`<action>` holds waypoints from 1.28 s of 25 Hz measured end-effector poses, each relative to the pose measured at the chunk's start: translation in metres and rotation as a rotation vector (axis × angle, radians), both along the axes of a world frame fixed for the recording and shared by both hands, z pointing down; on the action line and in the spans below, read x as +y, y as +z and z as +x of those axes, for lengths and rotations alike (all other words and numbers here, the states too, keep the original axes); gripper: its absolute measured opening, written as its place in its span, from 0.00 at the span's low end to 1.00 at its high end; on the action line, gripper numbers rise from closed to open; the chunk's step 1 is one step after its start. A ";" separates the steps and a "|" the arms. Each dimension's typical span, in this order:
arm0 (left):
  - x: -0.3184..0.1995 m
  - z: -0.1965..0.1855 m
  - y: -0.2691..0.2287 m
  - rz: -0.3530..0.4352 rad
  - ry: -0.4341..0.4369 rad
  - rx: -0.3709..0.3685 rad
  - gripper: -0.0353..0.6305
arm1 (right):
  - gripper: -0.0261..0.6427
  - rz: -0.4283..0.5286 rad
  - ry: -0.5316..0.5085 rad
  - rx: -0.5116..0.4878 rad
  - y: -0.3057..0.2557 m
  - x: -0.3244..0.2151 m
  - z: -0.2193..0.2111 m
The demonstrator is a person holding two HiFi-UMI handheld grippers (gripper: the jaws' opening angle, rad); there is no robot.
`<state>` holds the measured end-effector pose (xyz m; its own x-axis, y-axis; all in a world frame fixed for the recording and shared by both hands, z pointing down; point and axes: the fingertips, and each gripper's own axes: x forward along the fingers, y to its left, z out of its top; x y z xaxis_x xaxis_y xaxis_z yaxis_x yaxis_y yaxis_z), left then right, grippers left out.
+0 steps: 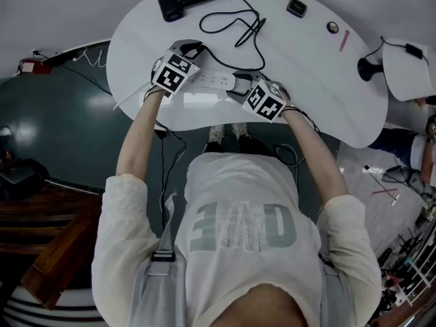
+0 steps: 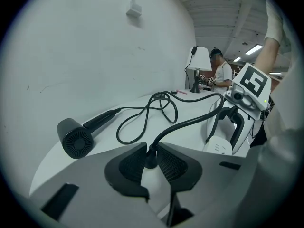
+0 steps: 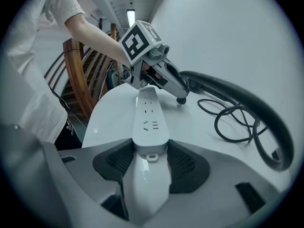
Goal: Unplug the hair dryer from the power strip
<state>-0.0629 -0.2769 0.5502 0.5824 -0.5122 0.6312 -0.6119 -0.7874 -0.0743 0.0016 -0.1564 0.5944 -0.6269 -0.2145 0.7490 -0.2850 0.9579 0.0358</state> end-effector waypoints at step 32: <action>0.012 0.016 -0.103 0.061 -0.120 0.328 0.25 | 0.47 -0.309 0.082 -0.355 -0.091 0.035 -0.023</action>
